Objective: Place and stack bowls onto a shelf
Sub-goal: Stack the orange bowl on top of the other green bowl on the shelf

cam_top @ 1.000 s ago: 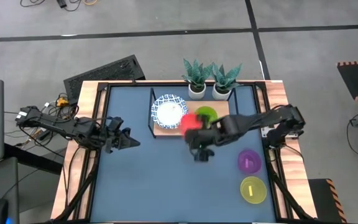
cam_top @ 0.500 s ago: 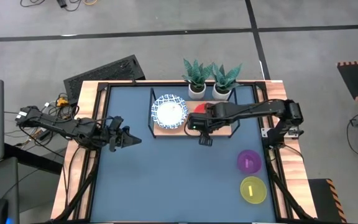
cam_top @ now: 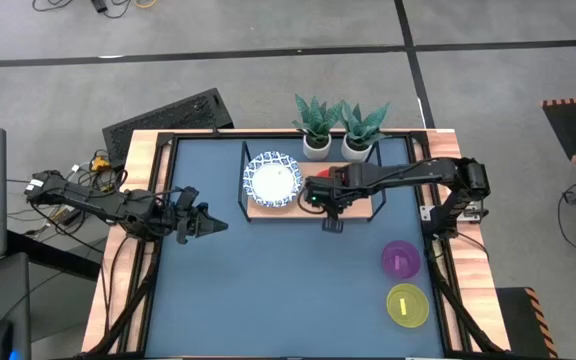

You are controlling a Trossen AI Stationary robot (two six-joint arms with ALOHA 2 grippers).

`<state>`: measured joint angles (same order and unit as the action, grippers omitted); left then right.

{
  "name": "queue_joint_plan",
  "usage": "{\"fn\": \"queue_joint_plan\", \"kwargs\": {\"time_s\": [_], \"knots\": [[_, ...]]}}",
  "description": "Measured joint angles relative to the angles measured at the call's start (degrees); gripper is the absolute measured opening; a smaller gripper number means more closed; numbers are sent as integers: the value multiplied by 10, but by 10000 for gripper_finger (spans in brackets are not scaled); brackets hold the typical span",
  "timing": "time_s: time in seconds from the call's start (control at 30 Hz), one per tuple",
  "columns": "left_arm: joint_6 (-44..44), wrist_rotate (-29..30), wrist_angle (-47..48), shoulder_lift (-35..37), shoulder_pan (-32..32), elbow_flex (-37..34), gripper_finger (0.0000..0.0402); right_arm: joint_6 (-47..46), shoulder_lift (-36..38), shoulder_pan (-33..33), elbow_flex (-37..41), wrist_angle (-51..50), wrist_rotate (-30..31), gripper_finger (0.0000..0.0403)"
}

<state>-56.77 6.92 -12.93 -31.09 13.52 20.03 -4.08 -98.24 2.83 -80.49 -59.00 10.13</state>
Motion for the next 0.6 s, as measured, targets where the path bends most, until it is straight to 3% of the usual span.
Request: {"fn": "queue_joint_plan", "kwargs": {"time_s": [0.4,0.6], "knots": [[0,23,5,0,0,0,9,7,0,17,30,29,0,65],[0,26,7,0,0,0,9,11,20,31,30,29,1,110]]}}
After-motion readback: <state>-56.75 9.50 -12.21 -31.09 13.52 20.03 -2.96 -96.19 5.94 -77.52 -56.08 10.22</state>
